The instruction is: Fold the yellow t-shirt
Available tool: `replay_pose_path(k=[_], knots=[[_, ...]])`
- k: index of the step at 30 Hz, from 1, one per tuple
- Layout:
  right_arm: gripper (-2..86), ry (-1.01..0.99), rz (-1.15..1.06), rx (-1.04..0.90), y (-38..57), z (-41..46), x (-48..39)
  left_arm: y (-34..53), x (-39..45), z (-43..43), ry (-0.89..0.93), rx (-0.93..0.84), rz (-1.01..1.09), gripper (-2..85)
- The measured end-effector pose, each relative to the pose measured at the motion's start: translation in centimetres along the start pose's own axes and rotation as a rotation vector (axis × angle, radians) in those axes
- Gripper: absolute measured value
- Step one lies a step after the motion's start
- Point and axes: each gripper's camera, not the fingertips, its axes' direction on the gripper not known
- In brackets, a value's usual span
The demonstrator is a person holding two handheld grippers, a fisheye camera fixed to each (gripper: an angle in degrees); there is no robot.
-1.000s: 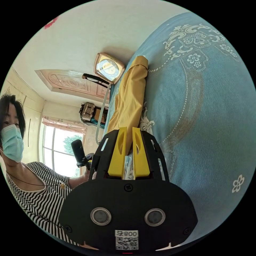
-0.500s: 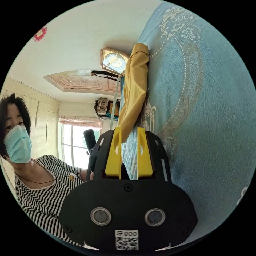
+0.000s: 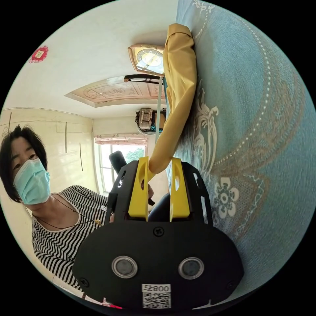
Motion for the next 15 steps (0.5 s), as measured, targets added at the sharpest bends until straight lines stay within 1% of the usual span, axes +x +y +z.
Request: replay_pose_path(k=[4, 8, 11, 15], knots=[[4.9, -0.002, -0.008, -0.017, 1.9, 0.0, 0.0, 0.1, -1.2, -0.7, 0.002, -0.022, 0.002, 0.4], [3.1, 0.031, -0.002, -0.018, 4.4, -0.4, 0.2, 1.0, -2.9, -1.9, 0.030, -0.040, -0.025, 0.5], [2.5, 0.022, -0.004, -0.022, 6.1, -0.3, 0.4, 2.5, -5.3, -3.5, 0.045, -0.042, -0.110, 1.0], [2.2, -0.024, -0.013, -0.010, 8.4, 0.0, 0.9, 5.1, -9.7, -5.8, 0.136, 0.007, -0.290, 3.5]])
